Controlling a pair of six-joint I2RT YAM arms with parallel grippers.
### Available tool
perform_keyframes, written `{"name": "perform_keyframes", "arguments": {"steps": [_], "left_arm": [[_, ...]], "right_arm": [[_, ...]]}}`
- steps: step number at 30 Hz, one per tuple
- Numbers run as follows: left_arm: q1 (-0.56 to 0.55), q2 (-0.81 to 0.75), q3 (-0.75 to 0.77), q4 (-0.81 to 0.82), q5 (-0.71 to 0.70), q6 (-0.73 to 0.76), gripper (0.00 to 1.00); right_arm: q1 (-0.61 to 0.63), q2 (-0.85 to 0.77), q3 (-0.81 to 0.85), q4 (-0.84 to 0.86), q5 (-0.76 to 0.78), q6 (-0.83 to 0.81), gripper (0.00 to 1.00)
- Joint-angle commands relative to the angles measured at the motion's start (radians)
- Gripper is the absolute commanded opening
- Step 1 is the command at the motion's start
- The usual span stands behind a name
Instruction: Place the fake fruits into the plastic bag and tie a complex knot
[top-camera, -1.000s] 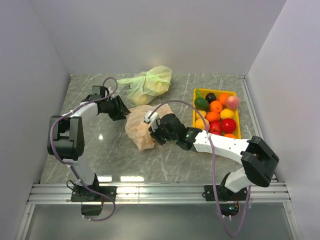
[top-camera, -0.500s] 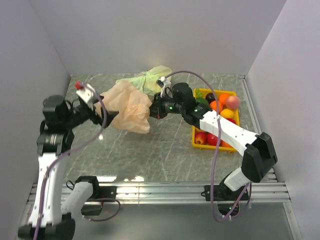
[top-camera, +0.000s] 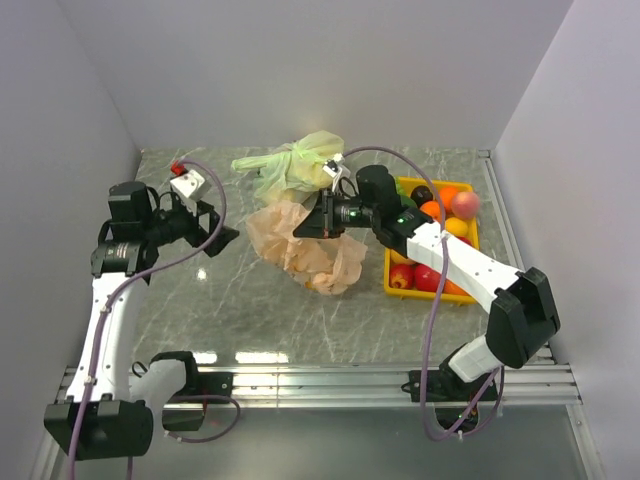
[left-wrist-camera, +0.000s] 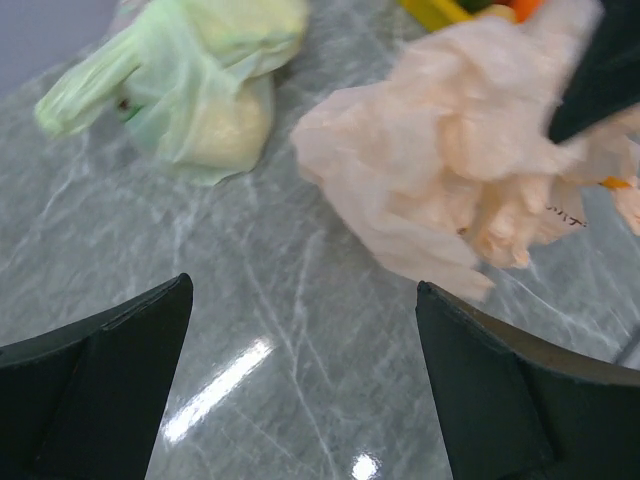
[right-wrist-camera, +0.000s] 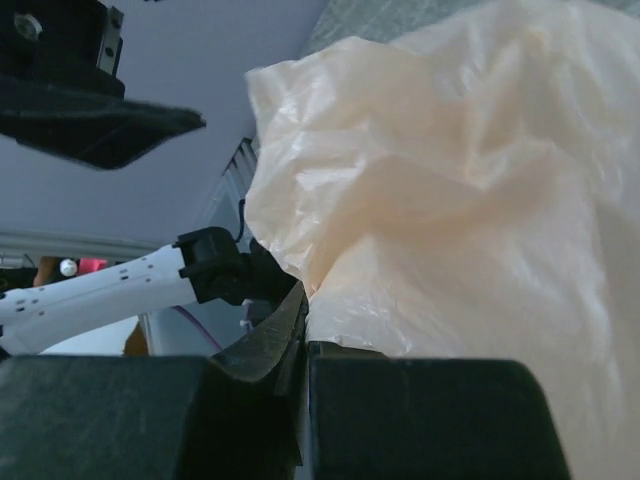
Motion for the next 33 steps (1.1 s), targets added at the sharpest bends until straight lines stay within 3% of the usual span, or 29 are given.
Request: {"name": "perform_keyframes", "arguments": {"steps": [1, 3, 5, 8, 11, 13, 19, 21, 24, 25, 27, 28, 31, 33], "left_arm": [[-0.033, -0.057, 0.084, -0.022, 0.222, 0.111, 0.99], [-0.059, -0.077, 0.089, -0.093, 0.242, 0.274, 0.99], [-0.156, -0.099, 0.075, -0.145, 0.163, 0.350, 0.99], [-0.240, -0.148, 0.014, -0.038, 0.060, 0.362, 0.99], [-0.295, -0.157, -0.046, 0.139, -0.162, 0.248, 0.95], [-0.328, -0.108, -0.032, 0.160, -0.301, 0.164, 0.92], [-0.358, -0.021, -0.089, 0.180, -0.389, -0.002, 0.96], [-0.360, -0.005, -0.115, 0.215, -0.416, -0.057, 0.92], [-0.307, 0.042, -0.109, 0.200, -0.494, -0.126, 0.58], [-0.264, 0.051, -0.089, 0.174, -0.459, -0.140, 0.39], [-0.085, 0.079, -0.059, 0.125, -0.239, -0.155, 0.20], [-0.023, 0.093, -0.016, 0.044, -0.158, -0.142, 0.01], [0.150, 0.185, 0.116, -0.148, 0.103, 0.002, 0.00], [0.241, 0.282, 0.190, -0.375, 0.232, 0.142, 0.00]], "right_arm": [[-0.009, -0.046, 0.015, 0.018, -0.034, 0.050, 0.00], [-0.008, -0.032, 0.008, 0.039, -0.051, 0.081, 0.00], [-0.011, -0.009, 0.008, 0.039, -0.063, 0.098, 0.00], [-0.017, 0.007, 0.005, 0.080, -0.083, 0.133, 0.00], [-0.022, 0.008, 0.004, 0.099, -0.098, 0.164, 0.00], [-0.025, 0.005, 0.001, 0.117, -0.109, 0.182, 0.00], [-0.032, 0.008, -0.030, 0.195, -0.157, 0.244, 0.00], [-0.032, 0.013, -0.035, 0.225, -0.183, 0.258, 0.00], [-0.058, 0.001, -0.035, 0.193, -0.210, 0.226, 0.00], [-0.075, -0.004, -0.041, 0.182, -0.218, 0.215, 0.00], [-0.127, -0.006, -0.050, 0.112, -0.233, 0.171, 0.00], [-0.146, -0.003, -0.048, 0.076, -0.236, 0.149, 0.00], [-0.218, 0.002, -0.057, -0.008, -0.259, 0.091, 0.00], [-0.255, -0.006, -0.081, -0.008, -0.282, 0.089, 0.00]]}}
